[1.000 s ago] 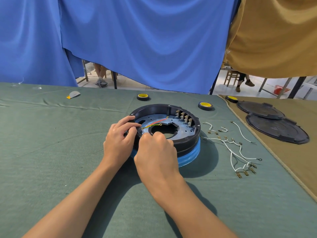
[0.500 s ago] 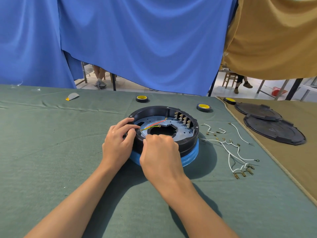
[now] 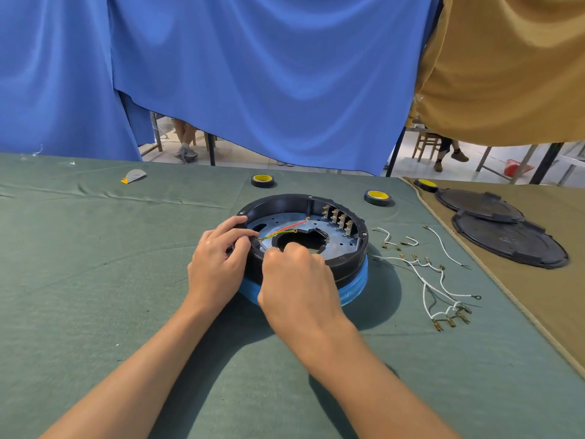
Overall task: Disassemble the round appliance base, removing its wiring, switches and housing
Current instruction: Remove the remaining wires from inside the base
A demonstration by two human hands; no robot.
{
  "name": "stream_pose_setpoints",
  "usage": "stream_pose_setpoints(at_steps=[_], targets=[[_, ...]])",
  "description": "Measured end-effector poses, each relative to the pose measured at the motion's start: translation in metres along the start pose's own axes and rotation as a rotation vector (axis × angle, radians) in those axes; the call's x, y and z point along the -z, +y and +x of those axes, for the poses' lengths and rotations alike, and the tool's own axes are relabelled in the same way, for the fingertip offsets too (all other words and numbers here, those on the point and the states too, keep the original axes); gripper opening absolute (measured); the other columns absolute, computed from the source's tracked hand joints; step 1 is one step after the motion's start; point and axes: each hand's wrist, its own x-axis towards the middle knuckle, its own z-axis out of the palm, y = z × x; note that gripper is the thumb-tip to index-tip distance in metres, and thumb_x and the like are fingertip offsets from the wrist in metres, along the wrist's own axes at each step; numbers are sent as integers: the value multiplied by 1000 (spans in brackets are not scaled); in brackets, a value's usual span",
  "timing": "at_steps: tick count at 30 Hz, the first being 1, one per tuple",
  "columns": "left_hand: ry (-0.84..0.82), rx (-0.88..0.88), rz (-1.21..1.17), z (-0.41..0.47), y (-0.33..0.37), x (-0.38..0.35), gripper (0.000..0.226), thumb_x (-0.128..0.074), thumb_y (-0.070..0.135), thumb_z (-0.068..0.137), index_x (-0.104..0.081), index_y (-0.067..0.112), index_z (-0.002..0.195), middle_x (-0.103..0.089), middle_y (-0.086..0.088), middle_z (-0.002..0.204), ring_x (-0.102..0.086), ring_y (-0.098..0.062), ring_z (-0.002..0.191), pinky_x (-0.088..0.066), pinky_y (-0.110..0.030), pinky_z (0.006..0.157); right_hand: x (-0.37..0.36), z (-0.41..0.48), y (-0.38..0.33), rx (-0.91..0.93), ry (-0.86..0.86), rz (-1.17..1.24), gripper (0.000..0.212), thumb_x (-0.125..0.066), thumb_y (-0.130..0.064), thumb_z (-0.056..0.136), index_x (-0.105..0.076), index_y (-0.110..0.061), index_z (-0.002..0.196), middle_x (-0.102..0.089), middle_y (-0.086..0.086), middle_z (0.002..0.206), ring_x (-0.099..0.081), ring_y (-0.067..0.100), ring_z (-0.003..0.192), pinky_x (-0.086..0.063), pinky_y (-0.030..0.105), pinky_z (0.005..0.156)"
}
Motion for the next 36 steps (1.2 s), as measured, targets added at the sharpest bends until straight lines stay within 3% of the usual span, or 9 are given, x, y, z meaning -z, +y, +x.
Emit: stream_pose_setpoints(at_steps=[3, 7, 18, 24, 30, 36], targets=[[-7, 1, 2, 0, 0, 0, 34, -38, 30, 81, -71, 32, 89, -57, 22, 124, -51, -18, 116, -34, -26, 89, -2, 1, -9, -28, 25, -15, 27, -45, -8, 94, -60, -4, 115, -59, 17, 108, -59, 37, 94, -31, 35, 65], [-6, -6, -3, 0, -1, 1, 30, -39, 31, 82, -67, 37, 87, -55, 24, 123, -51, -18, 115, -34, -26, 86, -6, 0, -14, -31, 24, -13, 29, -41, -7, 96, -56, 0, 120, -61, 19, 110, -60, 36, 98, -42, 38, 67], [10, -18, 5, 0, -3, 0, 29, -39, 32, 81, -63, 47, 83, -55, 29, 120, -51, -14, 115, -38, -32, 91, -8, -6, -2, -95, 23, 51, 24, -44, -14, 95, -58, -6, 112, -57, 14, 104, -58, 38, 93, -31, 33, 67], [18, -20, -3, 0, -3, 0, 29, -39, 32, 81, -65, 45, 84, -56, 29, 120, -51, -14, 114, -38, -30, 91, -10, -3, 4, -80, 42, 48, 24, -42, -22, 99, -59, -11, 111, -59, 10, 102, -59, 30, 94, -31, 30, 67], [17, -3, 5, 0, -2, -1, 31, -39, 31, 81, -68, 41, 86, -55, 29, 121, -51, -15, 114, -37, -29, 91, -8, -2, -6, -114, 6, 53, 28, -41, -11, 96, -58, -5, 118, -57, 14, 109, -59, 37, 98, -41, 37, 71], [16, -18, 27, 0, -4, -1, 37, -39, 33, 82, -75, 28, 93, -54, 29, 121, -52, -17, 113, -36, -29, 87, -16, -3, -15, -114, 7, -25, 33, -39, -9, 97, -50, 0, 127, -55, 15, 115, -62, 33, 98, -41, 35, 67]])
